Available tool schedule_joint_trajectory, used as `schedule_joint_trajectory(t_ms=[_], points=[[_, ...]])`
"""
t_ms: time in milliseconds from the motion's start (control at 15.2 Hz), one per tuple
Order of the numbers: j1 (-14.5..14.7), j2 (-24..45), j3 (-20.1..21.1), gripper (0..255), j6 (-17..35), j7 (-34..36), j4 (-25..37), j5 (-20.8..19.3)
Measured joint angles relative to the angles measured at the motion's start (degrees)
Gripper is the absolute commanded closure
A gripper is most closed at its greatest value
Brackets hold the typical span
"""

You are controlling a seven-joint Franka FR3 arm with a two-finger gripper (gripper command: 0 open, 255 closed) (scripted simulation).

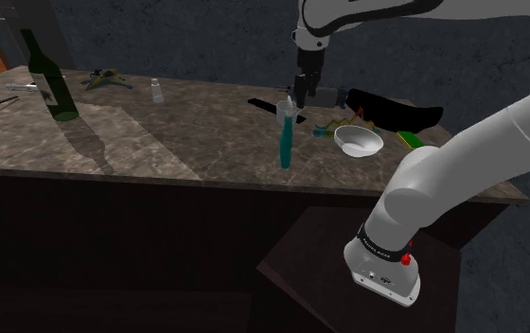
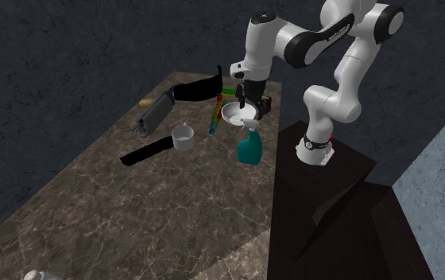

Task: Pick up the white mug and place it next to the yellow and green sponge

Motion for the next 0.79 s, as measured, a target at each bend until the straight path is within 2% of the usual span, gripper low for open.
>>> schedule_joint_trajectory(t_ms=[396,792], points=[[-1.15,10.87,-3.49,0,8.71,-3.00,3.30,-1.50],[-1.99,23.14,-5.81,0,15.86,-5.51,9.41,-0.92]])
